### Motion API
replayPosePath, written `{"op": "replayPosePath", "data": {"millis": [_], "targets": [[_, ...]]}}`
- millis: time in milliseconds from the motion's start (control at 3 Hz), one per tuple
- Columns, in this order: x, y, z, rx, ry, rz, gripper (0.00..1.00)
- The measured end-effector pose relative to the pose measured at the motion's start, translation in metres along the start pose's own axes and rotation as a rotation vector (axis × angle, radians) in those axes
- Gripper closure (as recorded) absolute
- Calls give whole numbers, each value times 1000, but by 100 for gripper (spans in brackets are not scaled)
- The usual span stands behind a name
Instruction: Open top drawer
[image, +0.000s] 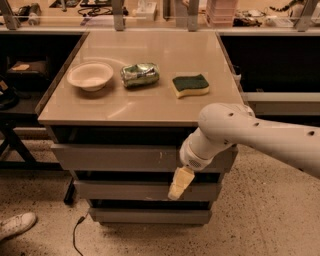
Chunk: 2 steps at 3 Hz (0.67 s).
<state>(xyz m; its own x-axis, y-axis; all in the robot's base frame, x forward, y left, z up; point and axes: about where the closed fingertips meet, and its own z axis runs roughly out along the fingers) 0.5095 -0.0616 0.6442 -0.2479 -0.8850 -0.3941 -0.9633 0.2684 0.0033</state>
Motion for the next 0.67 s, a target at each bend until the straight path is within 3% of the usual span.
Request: {"op": "replayPosePath", "data": {"millis": [333, 667], "targets": [[-1, 0, -2, 0, 0, 0, 0], [6, 11, -9, -39, 2, 2, 0]]}}
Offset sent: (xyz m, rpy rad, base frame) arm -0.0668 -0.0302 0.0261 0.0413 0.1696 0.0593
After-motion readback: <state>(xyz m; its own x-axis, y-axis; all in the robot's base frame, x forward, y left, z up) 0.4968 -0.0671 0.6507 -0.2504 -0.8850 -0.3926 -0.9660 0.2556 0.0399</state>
